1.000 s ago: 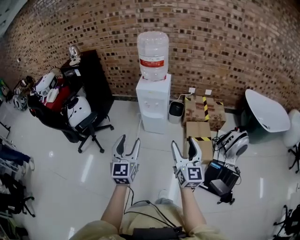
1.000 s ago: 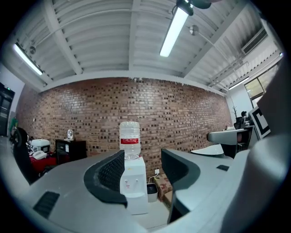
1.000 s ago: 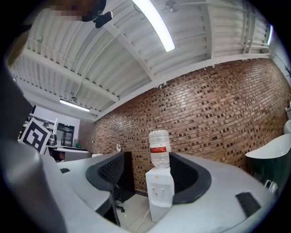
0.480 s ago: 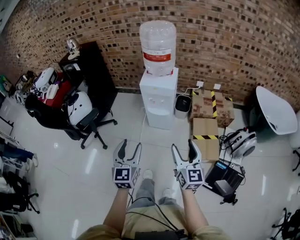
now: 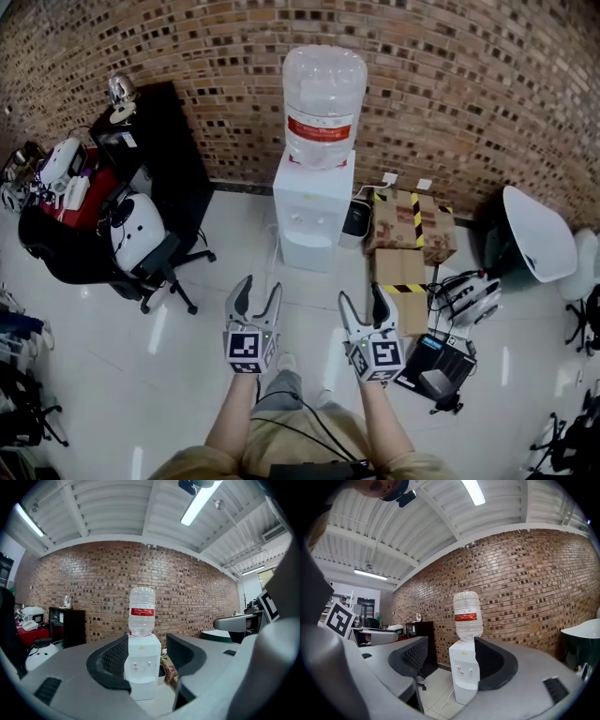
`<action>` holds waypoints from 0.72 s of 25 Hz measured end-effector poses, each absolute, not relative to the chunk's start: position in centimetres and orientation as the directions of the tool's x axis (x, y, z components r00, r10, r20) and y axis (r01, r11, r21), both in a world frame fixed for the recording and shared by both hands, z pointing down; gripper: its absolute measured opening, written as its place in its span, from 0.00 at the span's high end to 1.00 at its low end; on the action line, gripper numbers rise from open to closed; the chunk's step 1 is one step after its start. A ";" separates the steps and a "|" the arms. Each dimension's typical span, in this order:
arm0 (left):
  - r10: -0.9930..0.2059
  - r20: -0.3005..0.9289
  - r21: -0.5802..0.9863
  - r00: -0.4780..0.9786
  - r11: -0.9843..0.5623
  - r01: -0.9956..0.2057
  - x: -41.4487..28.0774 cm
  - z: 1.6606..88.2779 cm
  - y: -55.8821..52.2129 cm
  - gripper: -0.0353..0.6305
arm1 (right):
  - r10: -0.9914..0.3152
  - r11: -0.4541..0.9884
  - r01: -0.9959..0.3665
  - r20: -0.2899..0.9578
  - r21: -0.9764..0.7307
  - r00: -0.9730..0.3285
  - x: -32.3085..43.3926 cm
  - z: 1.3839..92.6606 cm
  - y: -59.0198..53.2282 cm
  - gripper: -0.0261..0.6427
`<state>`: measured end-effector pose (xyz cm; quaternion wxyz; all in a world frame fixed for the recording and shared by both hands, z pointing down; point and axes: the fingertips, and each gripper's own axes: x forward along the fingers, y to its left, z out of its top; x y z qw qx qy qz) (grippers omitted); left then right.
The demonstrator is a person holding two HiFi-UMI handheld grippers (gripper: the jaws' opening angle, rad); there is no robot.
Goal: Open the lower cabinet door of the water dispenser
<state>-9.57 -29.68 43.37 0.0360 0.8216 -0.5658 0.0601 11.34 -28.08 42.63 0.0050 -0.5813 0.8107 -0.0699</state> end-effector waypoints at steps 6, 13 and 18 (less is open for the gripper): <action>-0.897 0.136 -0.039 0.420 -0.428 -0.903 -11.1 43.1 -34.8 0.60 | -0.940 0.327 -0.942 0.081 -0.080 -0.333 6.8 42.6 -32.3 0.47; -0.870 0.159 -0.001 0.466 -0.472 -0.882 -10.5 45.1 -38.0 0.60 | -0.943 0.298 -0.952 0.131 -0.067 -0.304 6.3 44.4 -34.6 0.47; -0.871 0.186 0.013 0.455 -0.461 -0.887 -9.7 46.6 -40.6 0.60 | -0.942 0.284 -0.955 0.162 -0.084 -0.295 7.8 46.3 -36.8 0.47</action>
